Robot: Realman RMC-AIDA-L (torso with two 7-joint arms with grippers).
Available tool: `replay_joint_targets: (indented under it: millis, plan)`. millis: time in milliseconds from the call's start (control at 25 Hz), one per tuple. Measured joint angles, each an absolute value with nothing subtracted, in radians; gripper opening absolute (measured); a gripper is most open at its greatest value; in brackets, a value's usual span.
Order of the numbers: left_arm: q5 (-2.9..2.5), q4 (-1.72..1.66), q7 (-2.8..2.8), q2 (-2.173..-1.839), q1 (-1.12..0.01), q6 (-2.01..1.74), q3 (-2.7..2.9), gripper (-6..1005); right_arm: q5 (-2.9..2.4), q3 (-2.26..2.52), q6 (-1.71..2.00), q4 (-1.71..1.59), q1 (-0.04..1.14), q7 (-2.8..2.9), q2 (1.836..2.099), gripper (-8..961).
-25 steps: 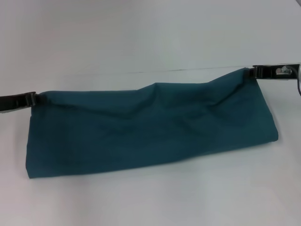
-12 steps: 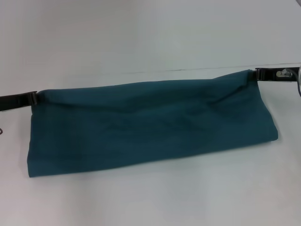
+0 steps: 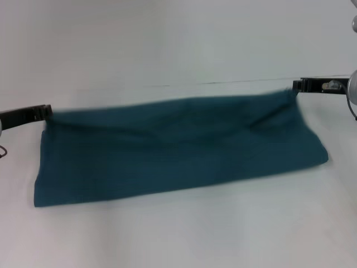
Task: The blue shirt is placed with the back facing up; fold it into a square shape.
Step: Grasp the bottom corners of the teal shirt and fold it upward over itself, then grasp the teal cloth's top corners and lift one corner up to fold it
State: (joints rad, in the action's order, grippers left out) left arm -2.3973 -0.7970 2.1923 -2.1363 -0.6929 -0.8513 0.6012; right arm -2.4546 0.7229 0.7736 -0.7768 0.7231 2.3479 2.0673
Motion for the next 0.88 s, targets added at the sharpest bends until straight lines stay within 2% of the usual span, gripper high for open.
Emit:
replay_joint_targets:
  millis: [40, 240, 320, 600, 680, 800, 880]
  plan:
    - [-2.393, -0.791, 2.185, -2.151, -0.693, -0.776, 0.606, 149, -2.451, 0.724, 0.757, -0.777, 0.724, 2.348, 2.069, 191]
    - [-2.388, -0.764, 2.179, -2.143, -0.699, -0.737, 0.614, 151, -2.448, 0.726, 0.741, -0.784, 0.735, 2.354, 2.068, 203]
    - [-2.388, -0.759, 2.178, -2.142, -0.701, -0.734, 0.615, 152, -2.450, 0.726, 0.739, -0.784, 0.736, 2.355, 2.066, 281]
    - [-2.389, -0.760, 2.183, -2.126, -0.694, -0.764, 0.617, 451, -2.450, 0.726, 0.764, -0.786, 0.736, 2.349, 2.064, 583]
    - [-2.392, -0.765, 2.203, -2.108, -0.690, -0.827, 0.617, 532, -2.449, 0.727, 0.800, -0.793, 0.735, 2.349, 2.058, 679]
    - [-2.397, -0.779, 2.288, -2.061, -0.682, -0.992, 0.612, 657, -2.451, 0.731, 0.876, -0.816, 0.734, 2.348, 2.049, 734]
    - [-2.397, -0.785, 2.317, -2.050, -0.679, -1.044, 0.611, 748, -2.453, 0.735, 0.924, -0.848, 0.726, 2.349, 2.048, 771]
